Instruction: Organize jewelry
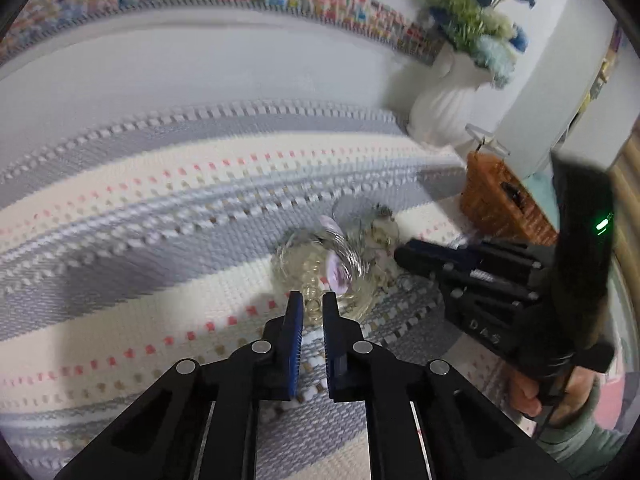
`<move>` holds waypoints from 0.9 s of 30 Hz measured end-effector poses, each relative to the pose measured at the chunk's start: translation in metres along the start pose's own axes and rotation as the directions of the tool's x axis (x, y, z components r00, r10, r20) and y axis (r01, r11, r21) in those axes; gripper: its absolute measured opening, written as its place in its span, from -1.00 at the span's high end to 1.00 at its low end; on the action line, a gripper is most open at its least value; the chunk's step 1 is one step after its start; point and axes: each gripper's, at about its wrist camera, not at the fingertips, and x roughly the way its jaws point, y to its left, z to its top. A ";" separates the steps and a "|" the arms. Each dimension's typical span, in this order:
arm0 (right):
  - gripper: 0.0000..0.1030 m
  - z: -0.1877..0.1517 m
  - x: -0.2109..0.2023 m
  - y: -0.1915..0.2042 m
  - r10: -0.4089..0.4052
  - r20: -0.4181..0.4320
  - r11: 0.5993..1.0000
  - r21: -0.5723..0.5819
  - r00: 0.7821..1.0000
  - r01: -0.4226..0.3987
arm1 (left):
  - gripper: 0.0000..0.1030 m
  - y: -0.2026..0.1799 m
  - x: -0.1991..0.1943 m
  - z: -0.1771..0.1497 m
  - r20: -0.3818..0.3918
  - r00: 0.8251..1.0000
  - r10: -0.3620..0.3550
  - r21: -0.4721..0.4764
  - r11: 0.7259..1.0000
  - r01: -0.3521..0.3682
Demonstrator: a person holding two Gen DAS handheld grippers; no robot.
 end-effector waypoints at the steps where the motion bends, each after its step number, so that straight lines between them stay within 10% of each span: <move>1: 0.81 -0.001 -0.002 0.000 0.001 0.004 1.000 0.000 1.000 -0.001 | 0.84 0.001 -0.010 0.000 0.027 1.000 -0.008 0.001 1.000 0.008; 14: 0.81 -0.030 -0.050 -0.021 0.199 0.067 0.972 0.110 0.978 -0.205 | 0.87 0.022 -0.042 -0.020 0.027 1.000 -0.008 -0.038 0.999 0.009; 18: 0.80 -0.034 -0.060 -0.018 0.128 0.068 0.986 0.095 0.989 -0.134 | 0.86 0.033 -0.039 -0.018 0.007 0.999 0.041 -0.068 0.997 -0.040; 27: 0.16 -0.040 -0.070 -0.012 0.131 0.087 0.988 0.073 0.988 -0.138 | 0.47 0.030 -0.003 -0.012 -0.062 0.984 0.165 -0.001 0.986 -0.165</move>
